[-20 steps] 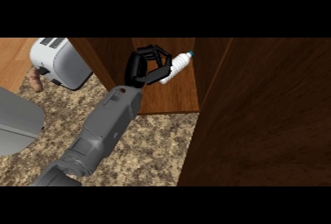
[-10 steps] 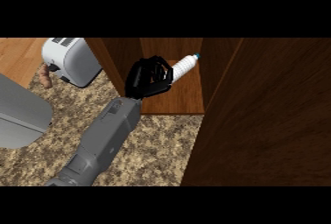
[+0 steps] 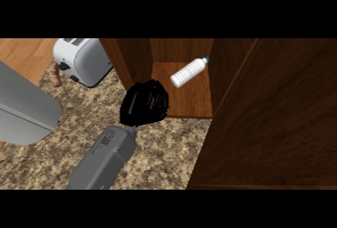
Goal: Pick up the bottled water, place it into the cabinet and close the cabinet
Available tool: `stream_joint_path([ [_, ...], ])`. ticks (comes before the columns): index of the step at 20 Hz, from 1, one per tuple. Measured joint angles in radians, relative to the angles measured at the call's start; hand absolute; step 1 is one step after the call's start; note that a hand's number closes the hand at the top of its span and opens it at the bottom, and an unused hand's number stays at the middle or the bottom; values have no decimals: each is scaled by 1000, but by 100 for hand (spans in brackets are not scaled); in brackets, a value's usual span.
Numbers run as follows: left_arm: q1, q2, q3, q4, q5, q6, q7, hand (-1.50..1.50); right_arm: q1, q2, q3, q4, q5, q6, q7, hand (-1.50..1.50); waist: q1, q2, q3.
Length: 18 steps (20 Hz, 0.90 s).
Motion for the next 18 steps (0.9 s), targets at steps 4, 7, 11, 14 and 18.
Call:
stream_joint_path([
  [4, 185, 57, -20, -190, 20, -4, 26, 150, -36, -15, 35, -1, -10, 45, 23, 150, 17, 1, -1],
  [7, 309, 107, -28, -328, 35, -6, 48, 150, -68, -31, 62, -4, -18, 87, 49, 150, 20, 2, -2],
  [11, 464, 180, -30, -512, 48, -6, 73, 150, -123, -26, 66, -3, -26, 120, 106, 150, 18, 6, -3],
  [14, 576, 231, -20, -638, 71, -17, 84, 150, -163, -11, 68, -1, -30, 133, 157, 150, 13, 8, -3],
  [18, 724, 306, 15, -784, 107, -47, 86, 150, -236, 49, 70, 20, -26, 131, 228, 150, 10, 10, -4],
])
